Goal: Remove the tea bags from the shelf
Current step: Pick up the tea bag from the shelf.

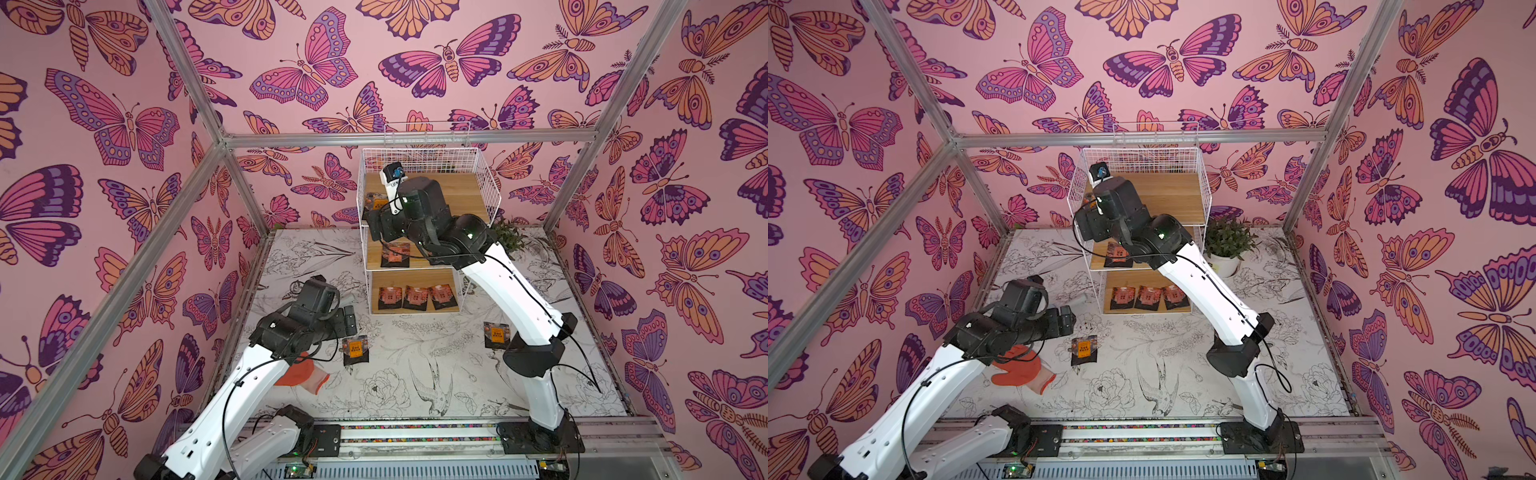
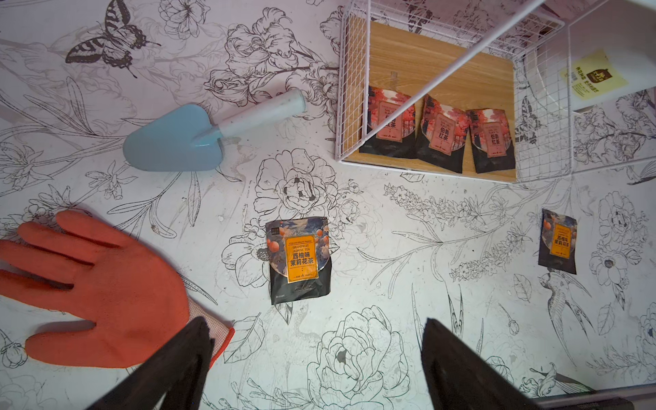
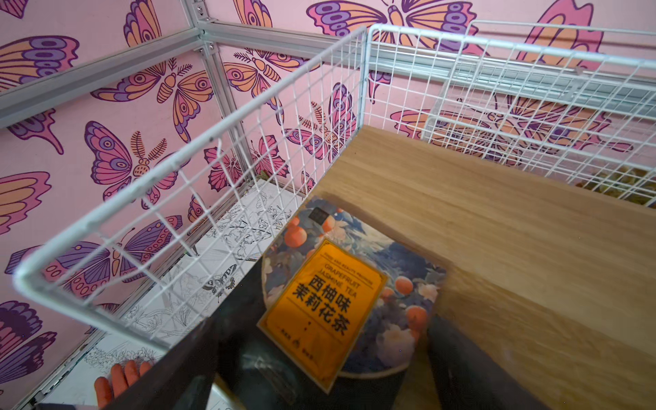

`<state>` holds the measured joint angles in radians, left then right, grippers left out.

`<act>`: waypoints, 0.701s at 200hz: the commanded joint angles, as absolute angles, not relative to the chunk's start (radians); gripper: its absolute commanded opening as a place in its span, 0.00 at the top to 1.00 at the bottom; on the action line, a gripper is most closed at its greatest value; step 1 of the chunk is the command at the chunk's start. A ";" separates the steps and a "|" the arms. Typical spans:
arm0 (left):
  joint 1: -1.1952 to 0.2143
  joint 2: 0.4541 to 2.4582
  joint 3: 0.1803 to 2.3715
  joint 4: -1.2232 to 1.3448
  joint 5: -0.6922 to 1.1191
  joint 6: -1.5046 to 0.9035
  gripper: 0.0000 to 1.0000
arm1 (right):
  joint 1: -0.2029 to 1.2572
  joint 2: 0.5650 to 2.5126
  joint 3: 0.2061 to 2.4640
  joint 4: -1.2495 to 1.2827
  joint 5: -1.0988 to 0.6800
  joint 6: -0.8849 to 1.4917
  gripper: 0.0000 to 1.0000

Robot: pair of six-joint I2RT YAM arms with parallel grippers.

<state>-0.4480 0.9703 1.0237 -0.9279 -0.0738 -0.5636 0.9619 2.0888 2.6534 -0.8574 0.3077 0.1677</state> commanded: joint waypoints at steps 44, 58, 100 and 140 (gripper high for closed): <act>-0.435 0.960 0.996 -0.905 -0.064 -0.552 0.05 | 0.954 2.142 2.669 -0.917 0.248 0.181 0.07; -0.431 0.960 0.996 -0.906 -0.061 -0.552 0.05 | 0.953 2.148 2.669 -0.926 0.245 0.185 0.10; -0.424 0.945 0.983 -0.906 -0.061 -0.552 0.05 | 0.951 2.196 2.665 -1.006 0.271 0.188 0.15; -0.415 0.937 0.968 -0.902 -0.062 -0.552 0.05 | 0.951 2.195 2.643 -1.047 0.282 0.165 0.23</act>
